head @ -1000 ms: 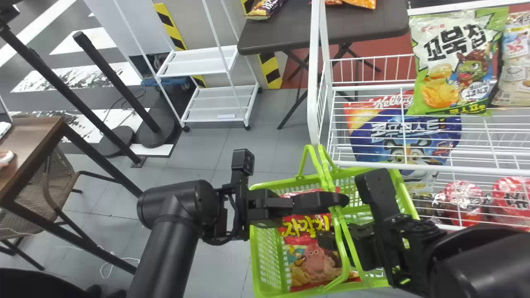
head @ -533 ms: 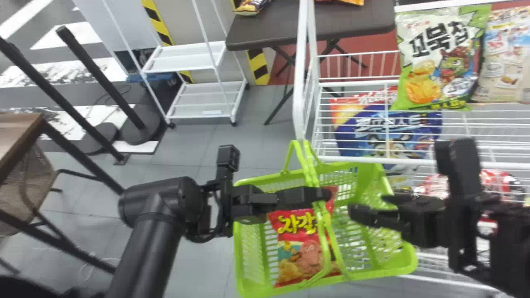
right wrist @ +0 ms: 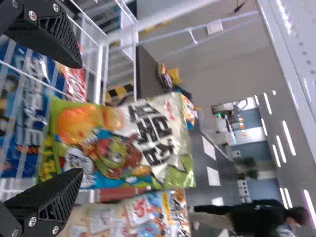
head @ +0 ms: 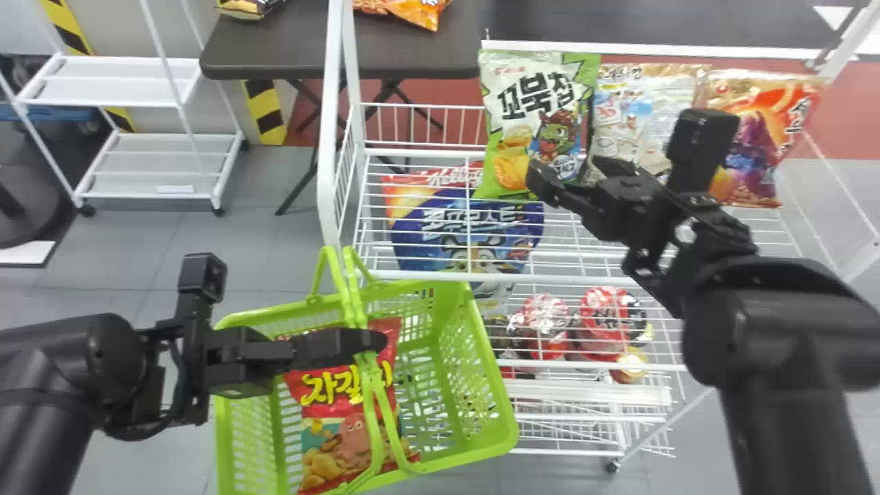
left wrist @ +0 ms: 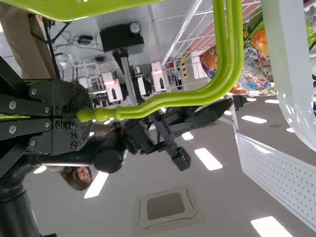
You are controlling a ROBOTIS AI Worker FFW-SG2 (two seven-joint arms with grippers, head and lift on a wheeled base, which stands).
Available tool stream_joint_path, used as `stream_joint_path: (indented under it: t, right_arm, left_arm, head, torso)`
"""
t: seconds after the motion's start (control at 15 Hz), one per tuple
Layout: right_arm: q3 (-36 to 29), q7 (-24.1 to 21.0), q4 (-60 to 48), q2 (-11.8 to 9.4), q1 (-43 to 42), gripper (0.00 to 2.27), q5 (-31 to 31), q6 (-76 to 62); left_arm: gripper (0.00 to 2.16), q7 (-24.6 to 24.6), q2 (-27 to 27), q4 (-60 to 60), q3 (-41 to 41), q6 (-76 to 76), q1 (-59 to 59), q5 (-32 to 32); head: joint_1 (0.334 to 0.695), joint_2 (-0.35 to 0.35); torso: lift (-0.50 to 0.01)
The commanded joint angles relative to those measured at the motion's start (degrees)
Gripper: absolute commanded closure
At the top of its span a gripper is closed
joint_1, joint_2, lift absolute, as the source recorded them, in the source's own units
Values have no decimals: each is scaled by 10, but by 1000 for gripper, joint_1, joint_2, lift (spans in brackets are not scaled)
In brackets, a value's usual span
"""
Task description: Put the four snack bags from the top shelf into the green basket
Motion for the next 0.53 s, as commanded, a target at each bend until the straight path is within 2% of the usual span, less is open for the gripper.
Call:
stream_joint_path:
  t: [0.0, 0.27, 0.4, 0.47]
  right_arm:
    - [11, -8, 127, 3, -71, 66, 7, -72]
    - [41, -9, 339, 17, -178, 66, 7, -204]
    - [59, -24, 374, 17, -199, 130, 16, -206]
    - [64, -24, 377, 17, -203, 529, 21, -193]
  left_arm:
    - [2145, -7, 0, 0, 0, 0, 1, 0]
    - [2145, -7, 0, 0, -2, -2, 1, 1]
    - [2145, -7, 0, 0, -2, -2, 2, 1]
    - [2145, -7, 1, 1, -1, -2, 3, 1]
  head:
    - [695, -63]
    - [695, -48]
    - [695, -37]
    - [695, -33]
  torso:
    - [0]
    - [0]
    - [0]
    - [0]
